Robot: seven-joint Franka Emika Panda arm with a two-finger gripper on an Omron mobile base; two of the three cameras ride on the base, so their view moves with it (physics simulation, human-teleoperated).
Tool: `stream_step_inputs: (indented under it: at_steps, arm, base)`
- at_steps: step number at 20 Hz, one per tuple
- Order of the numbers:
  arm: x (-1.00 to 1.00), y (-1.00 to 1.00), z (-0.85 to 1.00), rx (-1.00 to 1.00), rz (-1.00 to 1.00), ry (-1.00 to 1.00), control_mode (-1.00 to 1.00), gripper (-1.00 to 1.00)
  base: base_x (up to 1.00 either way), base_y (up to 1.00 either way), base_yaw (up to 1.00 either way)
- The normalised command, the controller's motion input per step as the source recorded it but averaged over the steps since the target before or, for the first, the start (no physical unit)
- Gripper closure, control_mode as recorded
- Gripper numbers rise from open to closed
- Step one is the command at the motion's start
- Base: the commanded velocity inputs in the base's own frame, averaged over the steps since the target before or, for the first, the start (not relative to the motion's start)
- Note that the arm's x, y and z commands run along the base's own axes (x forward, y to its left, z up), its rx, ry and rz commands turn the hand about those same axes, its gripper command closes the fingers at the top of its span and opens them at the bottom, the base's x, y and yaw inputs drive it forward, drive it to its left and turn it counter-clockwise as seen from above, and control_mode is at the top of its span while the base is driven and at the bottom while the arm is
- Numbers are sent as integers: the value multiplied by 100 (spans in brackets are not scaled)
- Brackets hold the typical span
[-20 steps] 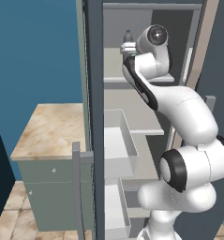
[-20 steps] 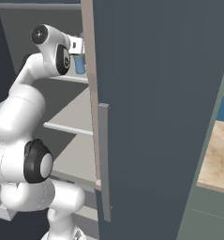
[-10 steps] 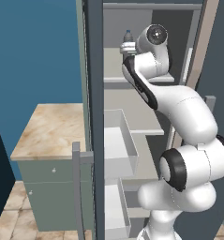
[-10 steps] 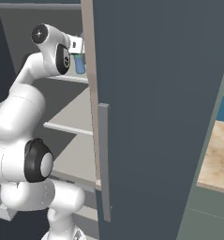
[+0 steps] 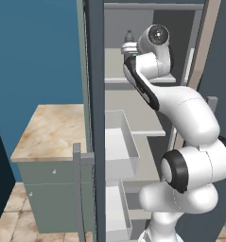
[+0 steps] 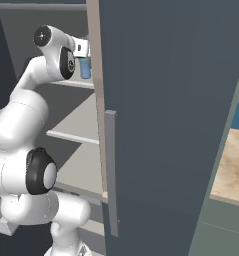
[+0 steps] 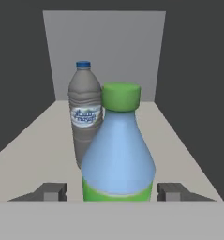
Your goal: Take the bottled waters from the counter and place them in the freezer to freeze. Close the freezer door after placing the bottles.
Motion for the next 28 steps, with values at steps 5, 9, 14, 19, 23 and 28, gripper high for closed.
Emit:
stream_step_inputs:
  at_steps: [5, 9, 14, 19, 23, 28]
  arm:
    - [0, 0, 0, 0, 0, 0, -100, -100]
    - [0, 0, 0, 0, 0, 0, -100, -100]
    - [-30, 0, 5, 0, 0, -4, -100, -100]
    - [-98, 0, 28, 6, 1, -21, -100, -100]
    - [-100, 0, 23, 3, 3, -18, -100, -100]
    - [-100, -8, 36, 8, 9, -9, -100, -100]
  base:
    - [0, 0, 0]
    - [0, 0, 0]
    - [0, 0, 0]
    - [0, 0, 0]
    - [0, 0, 0]
    - [0, 0, 0]
